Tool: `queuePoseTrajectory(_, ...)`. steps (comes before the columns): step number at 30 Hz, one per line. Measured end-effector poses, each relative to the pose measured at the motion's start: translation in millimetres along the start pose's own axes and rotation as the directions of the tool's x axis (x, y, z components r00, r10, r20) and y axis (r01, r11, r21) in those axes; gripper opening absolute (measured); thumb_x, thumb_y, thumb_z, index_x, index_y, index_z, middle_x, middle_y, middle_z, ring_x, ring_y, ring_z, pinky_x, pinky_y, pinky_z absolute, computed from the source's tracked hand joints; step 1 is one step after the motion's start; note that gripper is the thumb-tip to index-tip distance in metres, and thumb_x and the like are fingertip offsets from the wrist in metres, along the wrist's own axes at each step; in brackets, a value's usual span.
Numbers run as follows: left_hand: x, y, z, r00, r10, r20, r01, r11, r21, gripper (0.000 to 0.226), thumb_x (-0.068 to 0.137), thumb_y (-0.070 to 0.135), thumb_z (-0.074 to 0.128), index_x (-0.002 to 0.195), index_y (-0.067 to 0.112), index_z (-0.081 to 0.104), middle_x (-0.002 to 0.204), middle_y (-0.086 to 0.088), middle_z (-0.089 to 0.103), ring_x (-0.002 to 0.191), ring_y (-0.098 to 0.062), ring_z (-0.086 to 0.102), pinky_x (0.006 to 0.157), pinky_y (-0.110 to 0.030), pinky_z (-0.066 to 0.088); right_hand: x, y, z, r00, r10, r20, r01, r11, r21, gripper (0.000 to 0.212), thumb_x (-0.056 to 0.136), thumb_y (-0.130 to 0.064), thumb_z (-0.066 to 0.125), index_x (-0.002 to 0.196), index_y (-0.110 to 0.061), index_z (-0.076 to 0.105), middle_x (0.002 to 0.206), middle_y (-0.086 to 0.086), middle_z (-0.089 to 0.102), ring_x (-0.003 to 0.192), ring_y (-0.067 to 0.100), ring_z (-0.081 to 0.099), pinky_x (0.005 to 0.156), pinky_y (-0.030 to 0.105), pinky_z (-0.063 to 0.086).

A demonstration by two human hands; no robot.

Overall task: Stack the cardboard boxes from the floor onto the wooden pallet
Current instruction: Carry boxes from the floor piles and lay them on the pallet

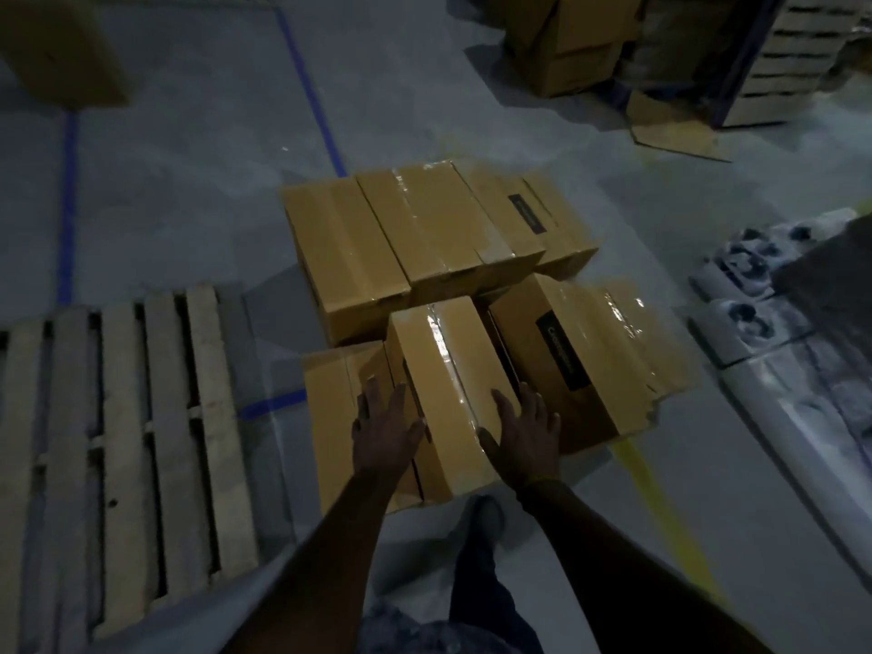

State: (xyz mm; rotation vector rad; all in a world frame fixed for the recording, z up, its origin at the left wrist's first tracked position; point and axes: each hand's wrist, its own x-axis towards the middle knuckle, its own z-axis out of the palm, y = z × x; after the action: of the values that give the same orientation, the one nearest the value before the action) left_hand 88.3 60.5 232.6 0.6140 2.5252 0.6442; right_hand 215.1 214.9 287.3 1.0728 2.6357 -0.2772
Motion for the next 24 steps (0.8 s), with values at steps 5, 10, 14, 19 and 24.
queuePoseTrajectory(5,30.1,29.7,44.6,0.986,-0.165,0.015,0.166,0.986,-0.027,0.074,0.096,0.058,0.048,0.158,0.03,0.017,0.166,-0.003,-0.008,0.152,-0.036,0.001,0.116,-0.058,0.026,78.9,42.3,13.9,0.987,-0.112,0.113,0.11,0.994,0.027,0.072,0.098,-0.058,0.043,0.158,-0.034,0.012,0.167,0.01,-0.001,0.153,0.034,0.003,0.12,0.062,0.011)
queuePoseTrajectory(10,79.3,53.8,109.6,0.953,-0.298,0.062,0.302,0.951,-0.069,0.076,0.095,0.062,0.048,0.157,0.034,0.016,0.166,0.002,-0.007,0.152,-0.037,0.004,0.114,-0.056,0.033,158.4,88.9,51.0,0.963,-0.165,0.212,0.155,0.986,0.061,0.074,0.097,-0.061,0.043,0.159,-0.035,0.011,0.167,0.009,-0.003,0.153,0.034,0.002,0.119,0.062,0.012)
queuePoseTrajectory(14,127.4,56.3,171.1,0.939,-0.34,0.057,0.345,0.932,-0.116,0.074,0.094,0.062,0.049,0.156,0.038,0.017,0.166,0.005,-0.004,0.152,-0.035,0.008,0.114,-0.056,0.033,223.6,117.5,100.3,0.954,-0.174,0.245,0.16,0.984,0.077,0.076,0.095,-0.063,0.046,0.158,-0.036,0.013,0.167,0.007,-0.004,0.153,0.036,-0.001,0.119,0.062,0.018)
queuePoseTrajectory(19,178.4,36.6,253.3,0.944,-0.327,0.034,0.329,0.938,-0.106,0.071,0.091,0.063,0.054,0.153,0.043,0.025,0.166,0.011,-0.001,0.15,-0.039,0.016,0.107,-0.061,0.04,281.2,144.4,180.0,0.933,-0.204,0.298,0.198,0.979,0.052,0.078,0.091,-0.065,0.051,0.156,-0.039,0.018,0.167,0.003,-0.007,0.151,0.043,-0.005,0.119,0.064,0.013)
queuePoseTrajectory(24,200.7,17.2,314.3,0.924,-0.383,-0.001,0.382,0.922,-0.071,0.077,0.085,0.066,0.06,0.151,0.048,0.027,0.164,0.015,-0.012,0.15,-0.045,0.007,0.109,-0.067,0.032,313.0,161.7,236.3,0.918,-0.249,0.309,0.239,0.968,0.071,0.08,0.087,-0.066,0.055,0.155,-0.043,0.019,0.167,-0.002,-0.013,0.15,0.045,-0.011,0.119,0.065,0.009)
